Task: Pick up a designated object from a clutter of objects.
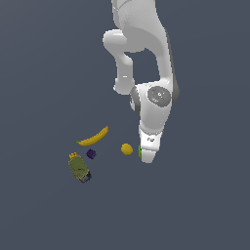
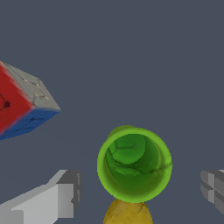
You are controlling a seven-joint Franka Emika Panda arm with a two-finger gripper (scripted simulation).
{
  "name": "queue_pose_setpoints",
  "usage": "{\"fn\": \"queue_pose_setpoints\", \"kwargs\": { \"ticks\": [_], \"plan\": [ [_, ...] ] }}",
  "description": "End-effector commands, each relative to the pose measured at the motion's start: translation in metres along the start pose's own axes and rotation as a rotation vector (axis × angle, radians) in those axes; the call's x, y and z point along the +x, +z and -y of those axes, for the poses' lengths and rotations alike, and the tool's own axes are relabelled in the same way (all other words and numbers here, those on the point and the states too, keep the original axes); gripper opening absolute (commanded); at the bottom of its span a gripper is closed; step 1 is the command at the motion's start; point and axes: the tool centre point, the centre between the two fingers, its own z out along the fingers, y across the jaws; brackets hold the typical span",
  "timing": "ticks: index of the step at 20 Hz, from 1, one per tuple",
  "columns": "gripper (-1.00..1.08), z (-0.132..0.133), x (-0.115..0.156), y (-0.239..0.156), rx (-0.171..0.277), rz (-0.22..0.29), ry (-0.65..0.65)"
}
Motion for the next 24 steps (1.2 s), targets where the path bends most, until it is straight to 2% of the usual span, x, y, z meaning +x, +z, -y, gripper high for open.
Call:
{"fn": "queue_pose_setpoints", "kwargs": {
  "ticks": [1, 7, 15, 21, 22, 24],
  "plan": [
    [1.00, 0.000, 0.001, 0.002, 0.000, -0.001, -0.013],
    [1.00, 0.001, 0.001, 0.007, 0.000, -0.001, -0.009],
    [1.00, 0.002, 0.001, 0.042, 0.000, -0.001, -0.013],
    [1.00, 0.001, 0.001, 0.052, 0.000, -0.001, -0.014],
    [-1.00, 0.001, 0.001, 0.052, 0.000, -0.001, -0.014],
    [-1.00, 0.001, 0.001, 0.052, 0.000, -0.001, -0.014]
  ]
}}
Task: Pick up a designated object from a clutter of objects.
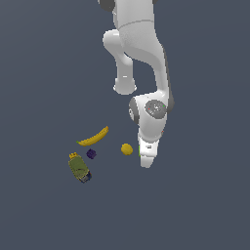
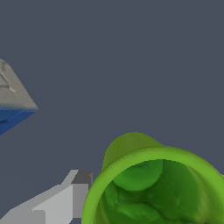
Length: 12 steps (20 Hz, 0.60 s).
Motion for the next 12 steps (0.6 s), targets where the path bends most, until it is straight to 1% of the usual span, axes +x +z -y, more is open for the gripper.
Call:
{"fn": "queue_pose_setpoints", "kwargs": {
  "ticks": [1, 12],
  "plan": [
    [-1.00, 0.0004, 0.0001, 0.0010, 0.001, 0.000, 0.000],
    [-1.00, -0.0019, -0.0016, -0.0047, -0.001, 0.000, 0.000]
  ]
}}
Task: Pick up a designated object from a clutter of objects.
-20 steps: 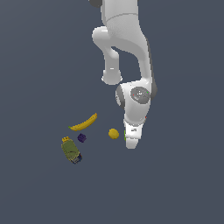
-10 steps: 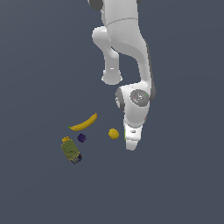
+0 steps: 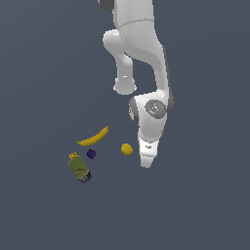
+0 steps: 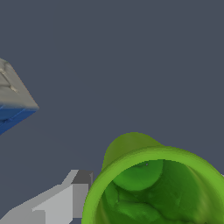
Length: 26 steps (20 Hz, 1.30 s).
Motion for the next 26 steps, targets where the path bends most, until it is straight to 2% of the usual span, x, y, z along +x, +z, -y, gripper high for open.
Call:
{"fn": "queue_pose_setpoints", "kwargs": {
  "ticks": [1, 11, 26],
  "plan": [
    [-1.00, -0.002, -0.002, -0.006, -0.002, 0.000, 0.000],
    [-1.00, -0.022, -0.020, -0.063, -0.001, -0.001, -0.001],
    [-1.00, -0.073, -0.067, -0.212, 0.000, -0.003, -0.002]
  ]
}}
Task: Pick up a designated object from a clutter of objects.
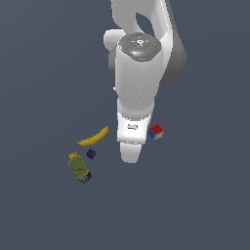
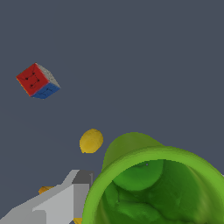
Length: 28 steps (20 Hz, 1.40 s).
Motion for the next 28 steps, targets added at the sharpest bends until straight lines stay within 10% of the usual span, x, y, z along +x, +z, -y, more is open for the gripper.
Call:
{"fn": "queue_pose_setpoints", "kwargs": {
  "ticks": [1, 28],
  "plan": [
    [-1.00, -0.009, -0.008, -0.026, 0.000, 0.000, -0.001],
    [-1.00, -0.062, -0.048, -0.152, 0.000, 0.003, 0.002]
  ]
}}
